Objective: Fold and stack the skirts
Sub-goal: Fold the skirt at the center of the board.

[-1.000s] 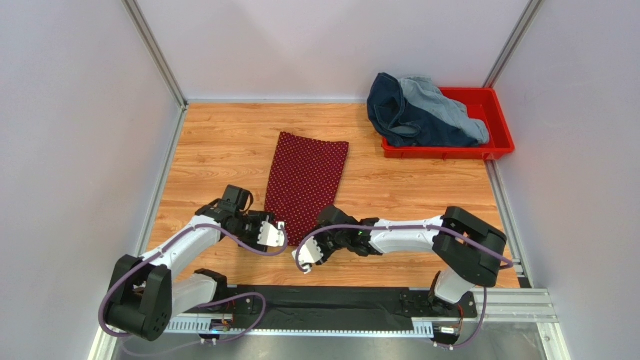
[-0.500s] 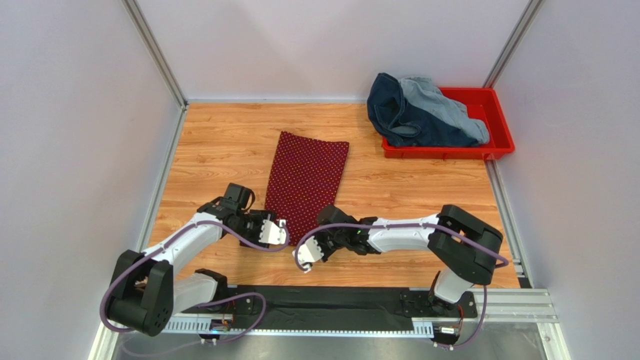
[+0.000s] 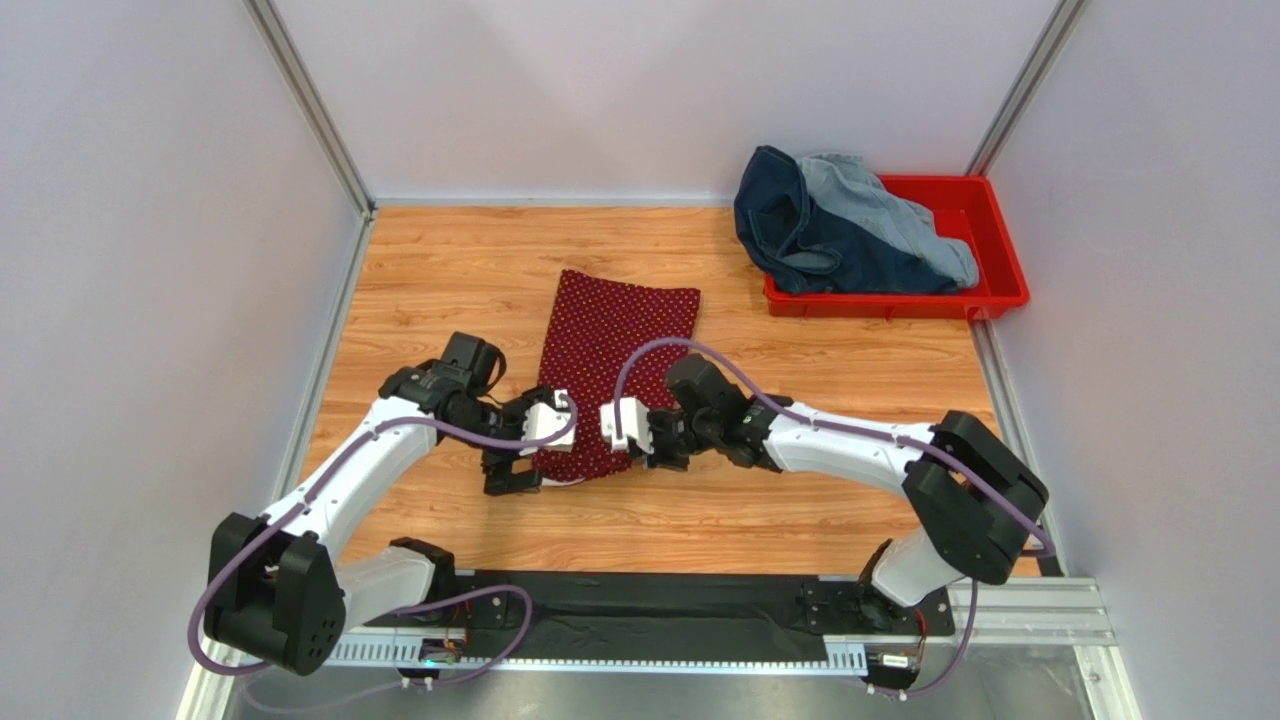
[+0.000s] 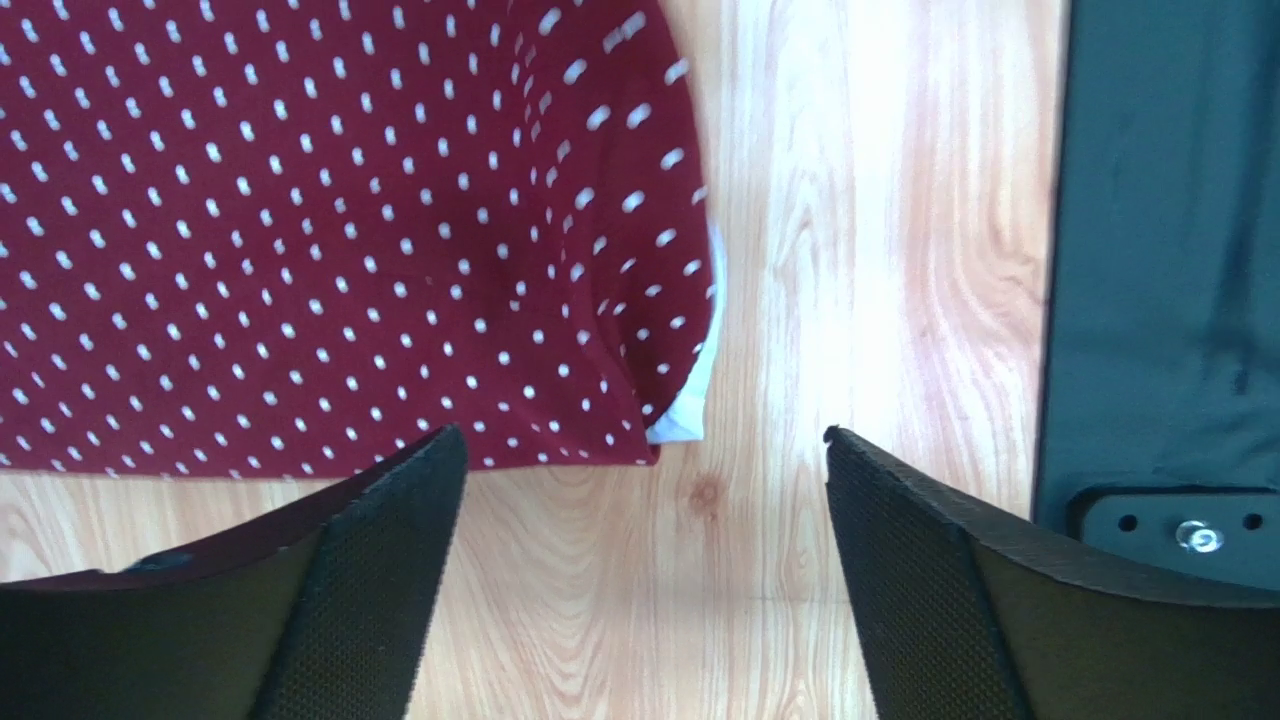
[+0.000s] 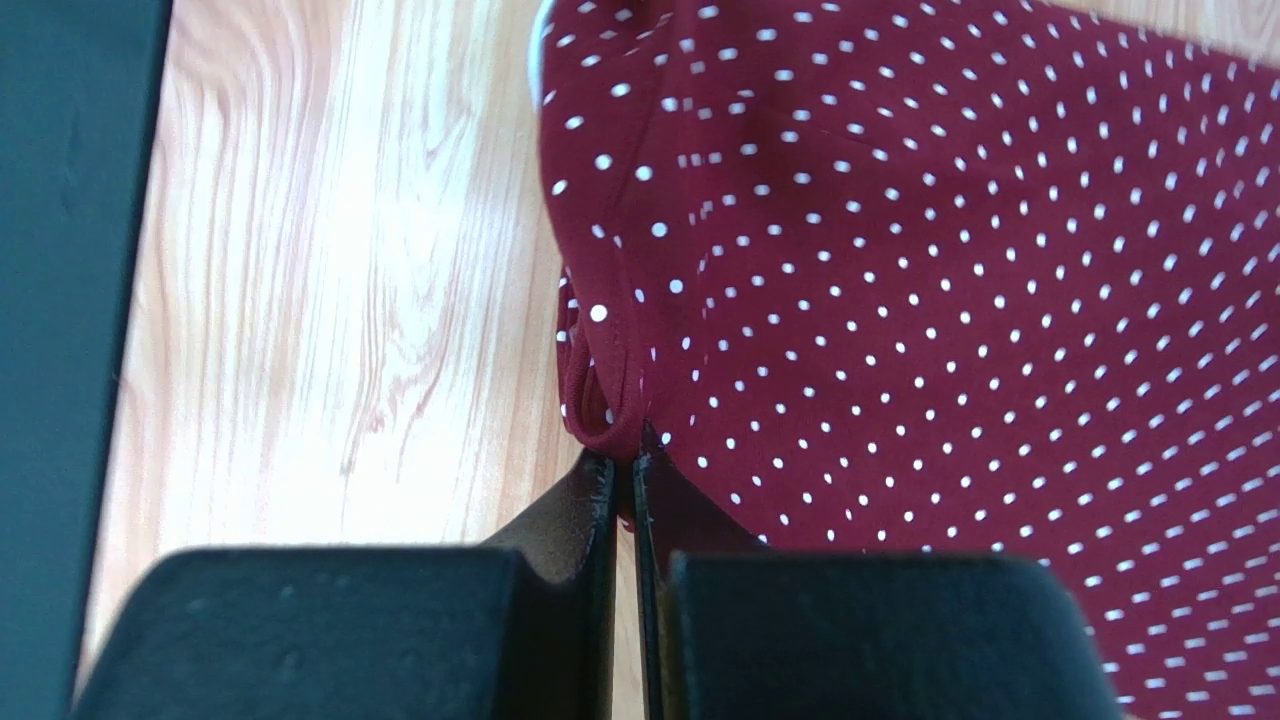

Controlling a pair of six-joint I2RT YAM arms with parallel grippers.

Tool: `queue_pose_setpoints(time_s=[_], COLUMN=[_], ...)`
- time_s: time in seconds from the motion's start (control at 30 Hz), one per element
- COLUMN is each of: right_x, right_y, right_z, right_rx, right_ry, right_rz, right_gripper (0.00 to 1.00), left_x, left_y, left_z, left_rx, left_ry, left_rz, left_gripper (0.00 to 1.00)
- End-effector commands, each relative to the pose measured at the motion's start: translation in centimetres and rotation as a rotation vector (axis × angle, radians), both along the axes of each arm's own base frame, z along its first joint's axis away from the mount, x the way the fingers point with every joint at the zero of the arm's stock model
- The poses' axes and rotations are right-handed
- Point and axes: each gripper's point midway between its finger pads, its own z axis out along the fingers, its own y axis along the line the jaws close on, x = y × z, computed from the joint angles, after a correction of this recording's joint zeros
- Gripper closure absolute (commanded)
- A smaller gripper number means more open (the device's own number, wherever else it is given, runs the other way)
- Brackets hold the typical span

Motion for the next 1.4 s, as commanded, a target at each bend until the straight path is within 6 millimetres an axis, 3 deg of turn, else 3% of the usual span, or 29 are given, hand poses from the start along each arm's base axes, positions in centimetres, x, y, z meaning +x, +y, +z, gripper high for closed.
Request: queue_pose_setpoints(time_s=[0.0,0.2,0.3,0.43,0.6,0.7,0.77,0.8,0.9,0.97,1.07,1.2,1.3,1.37], right_x=[0.4,3.5,5.5,7.6,9.4,10.1,10.3,10.3,10.4,10.3,10.4,10.4,10.3,10.3], right_y=[2.1,1.7,1.0,0.1,-0.7,-1.2,-1.3,-1.3,-1.3,-1.4,-1.5,-1.4,-1.5,-1.5], right_z=[2.7,4.1,4.3,2.7,1.7,1.5,1.4,1.4,1.5,1.4,1.4,1.8,1.8,1.9], right_rx=[0.128,0.248,0.289,0.288,0.308,0.318,0.319,0.317,0.316,0.314,0.314,0.319,0.318,0.318], right_ry=[0.191,0.348,0.378,0.451,0.514,0.515,0.533,0.530,0.520,0.522,0.517,0.516,0.516,0.512], right_rz=[-0.059,-0.196,-0.268,-0.363,-0.451,-0.478,-0.502,-0.502,-0.498,-0.499,-0.503,-0.500,-0.501,-0.503], right_gripper=[1.00,1.00,1.00,1.00,1.00,1.00,1.00,1.00,1.00,1.00,1.00,1.00,1.00,1.00], left_x=[-0.8,3.6,4.2,4.2,5.8,4.3,3.4,2.9,3.7,5.3,5.7,6.0,5.7,4.7], left_y=[-2.4,-3.4,-3.7,-5.1,-6.8,-7.6,-7.5,-7.1,-6.3,-6.1,-6.2,-5.2,-4.8,-4.7], left_z=[3.1,3.2,2.3,0.9,1.4,1.6,0.4,-1.2,-3.4,-3.0,-2.6,-4.2,-5.1,-5.6], left_rx=[-0.140,-0.178,-0.166,-0.121,-0.132,-0.148,-0.104,-0.039,0.039,0.049,0.052,0.122,0.169,0.189], left_ry=[0.095,0.004,-0.009,-0.036,-0.077,-0.041,-0.037,-0.063,-0.143,-0.209,-0.228,-0.268,-0.306,-0.300], left_rz=[0.035,0.154,0.160,0.129,0.151,0.073,0.033,0.008,0.013,0.068,0.064,0.075,0.058,0.028], left_gripper=[0.01,0.01,0.01,0.01,0.01,0.01,0.01,0.01,0.01,0.01,0.00,0.01,0.01,0.09])
